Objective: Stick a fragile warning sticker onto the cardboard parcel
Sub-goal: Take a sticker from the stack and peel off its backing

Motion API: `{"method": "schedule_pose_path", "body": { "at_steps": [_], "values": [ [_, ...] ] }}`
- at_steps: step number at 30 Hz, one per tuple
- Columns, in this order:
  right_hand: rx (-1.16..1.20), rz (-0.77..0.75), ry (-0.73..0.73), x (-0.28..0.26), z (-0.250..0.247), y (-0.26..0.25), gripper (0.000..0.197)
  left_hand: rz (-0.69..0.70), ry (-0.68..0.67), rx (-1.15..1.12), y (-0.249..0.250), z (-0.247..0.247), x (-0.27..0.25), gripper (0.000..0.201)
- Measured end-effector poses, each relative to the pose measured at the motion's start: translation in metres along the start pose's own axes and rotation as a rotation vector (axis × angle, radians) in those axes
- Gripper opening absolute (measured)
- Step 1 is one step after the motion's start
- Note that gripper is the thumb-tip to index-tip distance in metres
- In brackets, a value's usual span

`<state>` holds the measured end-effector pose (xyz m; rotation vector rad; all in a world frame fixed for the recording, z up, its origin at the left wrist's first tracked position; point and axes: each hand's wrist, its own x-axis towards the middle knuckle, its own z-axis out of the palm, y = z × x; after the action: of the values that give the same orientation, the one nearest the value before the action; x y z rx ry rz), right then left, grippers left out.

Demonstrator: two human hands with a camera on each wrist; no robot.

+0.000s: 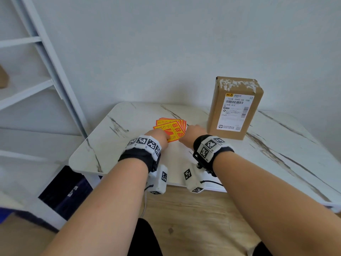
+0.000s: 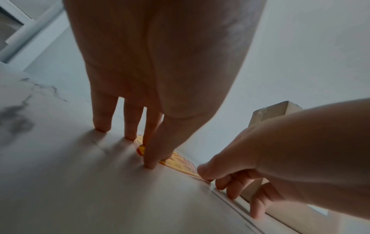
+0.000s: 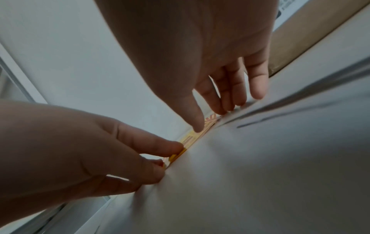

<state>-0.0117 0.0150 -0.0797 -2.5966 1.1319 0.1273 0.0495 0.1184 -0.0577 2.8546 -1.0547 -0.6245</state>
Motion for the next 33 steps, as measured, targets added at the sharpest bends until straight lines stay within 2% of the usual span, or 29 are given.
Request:
{"method": "schedule_pose_path", "body": {
  "at_steps": [5, 9, 12, 16, 18, 21, 24, 26, 29, 33],
  "values": [
    [0.06, 0.009, 0.014, -0.007, -0.001, -0.005, 0.014, 0.059, 0.1, 0.025, -0.007, 0.007, 0.0, 0.038],
    [0.081, 0.012, 0.031, -0.007, 0.001, -0.006, 0.039, 0.061, 0.117, -0.032, -0.011, 0.009, 0.001, 0.037],
    [0.062, 0.024, 0.044, -0.007, 0.003, -0.004, 0.047, 0.061, 0.129, -0.108, -0.013, 0.011, 0.004, 0.038],
    [0.021, -0.013, 0.047, -0.007, 0.004, -0.001, 0.071, 0.027, 0.102, -0.276, -0.013, 0.011, 0.01, 0.037],
    [0.029, -0.032, 0.068, -0.007, 0.003, 0.001, 0.074, 0.0, 0.112, -0.331, -0.01, 0.009, 0.013, 0.037],
    [0.039, -0.044, 0.077, -0.008, 0.003, 0.003, 0.069, -0.079, 0.098, -0.318, -0.006, 0.004, 0.015, 0.041],
    [0.075, -0.057, 0.089, -0.007, 0.002, 0.002, 0.041, -0.111, 0.156, -0.209, -0.003, 0.0, 0.014, 0.039],
    [0.088, -0.056, 0.071, -0.009, 0.003, 0.002, 0.036, -0.109, 0.192, -0.178, -0.003, 0.0, 0.014, 0.038],
    [0.17, -0.034, 0.057, -0.008, 0.005, 0.002, 0.021, -0.079, 0.209, -0.238, -0.004, -0.001, 0.011, 0.033],
    [0.339, -0.026, 0.095, -0.012, 0.0, 0.005, 0.021, -0.026, 0.176, -0.409, -0.011, 0.001, 0.009, 0.03]
  ]
}}
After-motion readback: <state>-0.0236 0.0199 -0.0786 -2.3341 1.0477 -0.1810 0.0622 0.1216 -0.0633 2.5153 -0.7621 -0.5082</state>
